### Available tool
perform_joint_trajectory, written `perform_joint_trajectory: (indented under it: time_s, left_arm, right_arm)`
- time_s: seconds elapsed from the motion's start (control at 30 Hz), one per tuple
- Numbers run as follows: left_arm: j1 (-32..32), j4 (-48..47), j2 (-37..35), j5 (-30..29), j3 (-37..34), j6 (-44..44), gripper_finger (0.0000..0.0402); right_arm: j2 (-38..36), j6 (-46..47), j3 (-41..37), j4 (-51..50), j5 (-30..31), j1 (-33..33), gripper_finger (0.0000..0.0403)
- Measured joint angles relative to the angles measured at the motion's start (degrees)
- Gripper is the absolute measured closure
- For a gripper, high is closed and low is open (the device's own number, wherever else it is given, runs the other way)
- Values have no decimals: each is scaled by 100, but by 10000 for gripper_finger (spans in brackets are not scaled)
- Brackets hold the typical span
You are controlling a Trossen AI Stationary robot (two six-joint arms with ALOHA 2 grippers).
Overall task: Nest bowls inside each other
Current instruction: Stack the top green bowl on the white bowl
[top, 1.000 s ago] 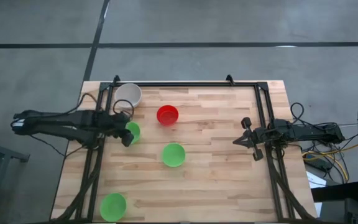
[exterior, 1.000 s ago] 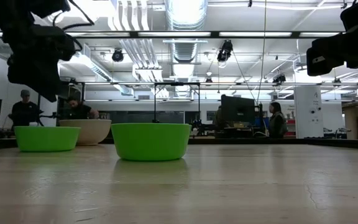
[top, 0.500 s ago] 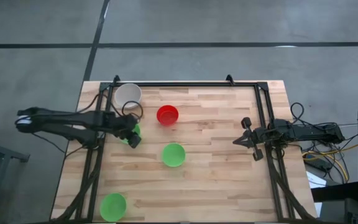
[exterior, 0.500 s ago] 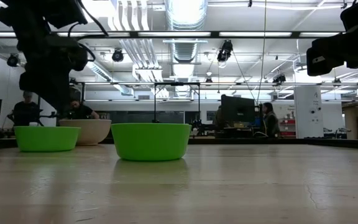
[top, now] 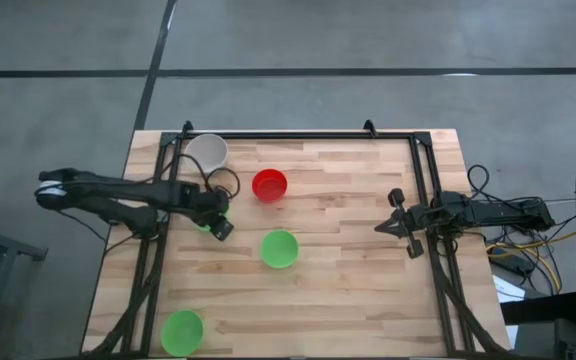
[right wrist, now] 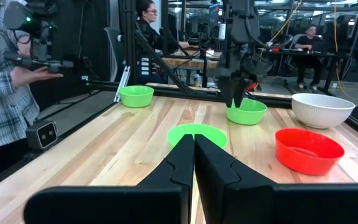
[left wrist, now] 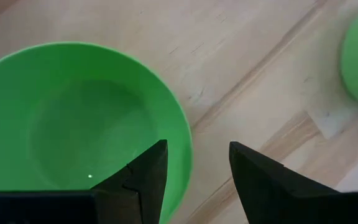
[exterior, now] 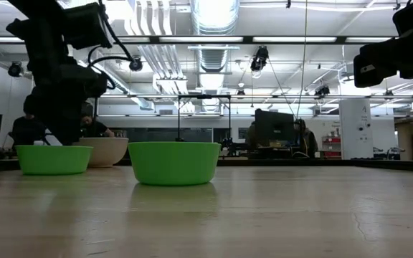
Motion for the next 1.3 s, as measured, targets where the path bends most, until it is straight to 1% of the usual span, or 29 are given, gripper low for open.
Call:
perform_joint_trajectory:
  time_s: [0.27,0.47,0.73,1.0,1.13,1.3]
  left_arm:
    - [8,110,480,72,0,13,225]
    - [6,188,712,122,0,79,225]
    - [6,207,876,213,0,90,225]
    - [6,210,864,221,0,101,228]
    - [6,202,864,222,0,105,254]
    - [6,183,861,177,-2,105,311]
  right_arm:
    - [1,0,-1,-1,1,0,394]
    - [1,0,-1,0,2,-1,394]
    - [0,0,-1,-1,0,0,394]
    - [0,0,0,0,2,-1,394]
    - [0,0,-1,-1,0,1,394]
    - [1,0,-1,0,1,-1,394]
